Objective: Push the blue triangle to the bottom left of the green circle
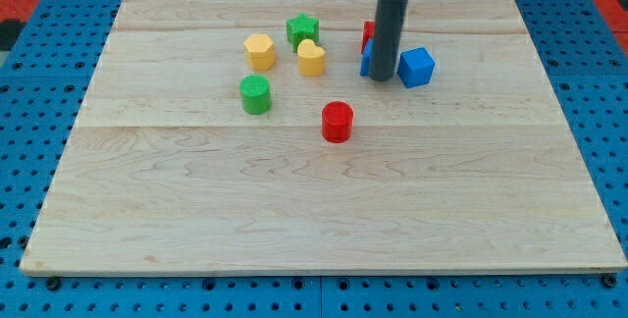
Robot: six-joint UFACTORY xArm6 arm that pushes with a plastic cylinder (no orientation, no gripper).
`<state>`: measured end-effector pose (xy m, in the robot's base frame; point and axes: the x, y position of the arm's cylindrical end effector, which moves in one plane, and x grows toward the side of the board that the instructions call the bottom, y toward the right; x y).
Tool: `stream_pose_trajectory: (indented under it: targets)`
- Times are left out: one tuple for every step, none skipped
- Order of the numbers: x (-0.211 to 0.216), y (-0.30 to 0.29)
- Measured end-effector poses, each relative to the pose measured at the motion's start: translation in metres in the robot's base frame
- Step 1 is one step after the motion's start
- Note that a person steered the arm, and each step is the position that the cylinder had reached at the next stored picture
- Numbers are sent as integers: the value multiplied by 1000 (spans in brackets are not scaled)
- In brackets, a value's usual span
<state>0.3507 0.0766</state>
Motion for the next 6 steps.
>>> stream_pose_trajectory:
  targets:
    - [-22, 13]
    - [-72, 12]
    - [-76, -15]
    - [-63, 17]
    - [-60, -3]
    - [-70, -104]
